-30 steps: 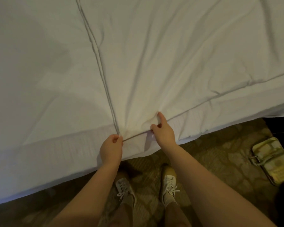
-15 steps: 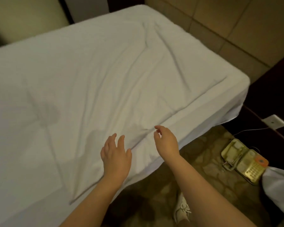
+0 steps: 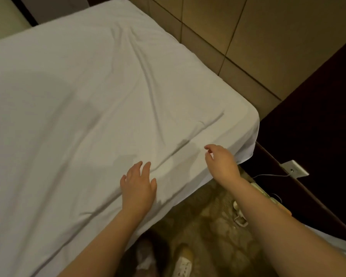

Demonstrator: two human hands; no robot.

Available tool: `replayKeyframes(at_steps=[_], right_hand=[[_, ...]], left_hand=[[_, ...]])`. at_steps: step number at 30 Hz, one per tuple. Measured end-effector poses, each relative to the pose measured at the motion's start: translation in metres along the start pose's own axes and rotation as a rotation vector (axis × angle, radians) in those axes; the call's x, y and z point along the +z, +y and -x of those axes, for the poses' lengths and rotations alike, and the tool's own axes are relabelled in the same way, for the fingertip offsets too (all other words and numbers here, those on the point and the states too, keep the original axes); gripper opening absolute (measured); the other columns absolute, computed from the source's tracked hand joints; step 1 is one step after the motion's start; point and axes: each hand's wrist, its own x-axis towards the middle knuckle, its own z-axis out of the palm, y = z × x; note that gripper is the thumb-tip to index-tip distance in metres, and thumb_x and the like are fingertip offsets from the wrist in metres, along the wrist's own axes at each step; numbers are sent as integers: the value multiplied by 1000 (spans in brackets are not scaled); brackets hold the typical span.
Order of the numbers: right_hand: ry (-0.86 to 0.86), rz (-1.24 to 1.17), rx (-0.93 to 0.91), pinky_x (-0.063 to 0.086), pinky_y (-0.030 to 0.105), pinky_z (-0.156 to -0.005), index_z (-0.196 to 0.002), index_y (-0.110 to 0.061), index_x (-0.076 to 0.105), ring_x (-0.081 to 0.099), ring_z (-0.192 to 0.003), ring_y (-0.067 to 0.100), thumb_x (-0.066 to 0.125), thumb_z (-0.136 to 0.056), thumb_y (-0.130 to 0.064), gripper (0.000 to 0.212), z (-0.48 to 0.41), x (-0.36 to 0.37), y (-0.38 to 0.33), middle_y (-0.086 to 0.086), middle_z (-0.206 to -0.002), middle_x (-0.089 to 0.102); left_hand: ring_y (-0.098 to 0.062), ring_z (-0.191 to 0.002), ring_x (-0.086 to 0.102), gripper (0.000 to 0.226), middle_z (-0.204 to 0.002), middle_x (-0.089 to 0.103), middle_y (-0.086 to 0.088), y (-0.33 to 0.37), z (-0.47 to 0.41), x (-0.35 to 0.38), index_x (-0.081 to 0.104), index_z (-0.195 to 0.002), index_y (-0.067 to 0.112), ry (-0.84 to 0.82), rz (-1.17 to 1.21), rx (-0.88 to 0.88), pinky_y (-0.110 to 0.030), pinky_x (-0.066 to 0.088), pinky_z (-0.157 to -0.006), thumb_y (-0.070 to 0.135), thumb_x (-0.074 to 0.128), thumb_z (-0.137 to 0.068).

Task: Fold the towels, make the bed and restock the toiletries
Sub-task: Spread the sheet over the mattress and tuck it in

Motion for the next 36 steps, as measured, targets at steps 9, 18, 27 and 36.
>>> replayKeyframes(at_steps=[9,18,27,36], right_hand=[[16,-225,163,36,25,-90,-140,-13,41,50,-118,24,46,-99,-23,43,-169,-29,59,9,-138,47],[-258,-437,154,48,27,-75,-102,-11,58,58,-84,18,63,-90,-28,21,-259,-40,72,5,-101,63],[32,-470,299,37,23,-85,-128,-11,46,46,-103,14,66,-87,-29,49,-273,-43,113,0,-117,47],[-131,-462,353,37,27,-93,-132,-3,51,51,-108,24,63,-91,-28,49,-276,-55,118,12,-130,55]], left_hand=[[-32,-137,30,61,-152,28,-16,55,-142,60,31,-145,22,-157,-128,66,-51,26,-109,44,48,-91],[-41,-136,32,71,-151,31,-19,78,-185,94,32,-146,25,-164,-199,127,-66,27,-100,62,34,-85],[-36,-139,19,64,-151,32,-14,100,-168,115,28,-146,27,-136,-165,73,-68,21,-100,50,36,-87],[-28,-128,44,53,-135,57,-1,119,-148,104,49,-133,25,-183,-185,34,-65,43,-87,31,35,-83]])
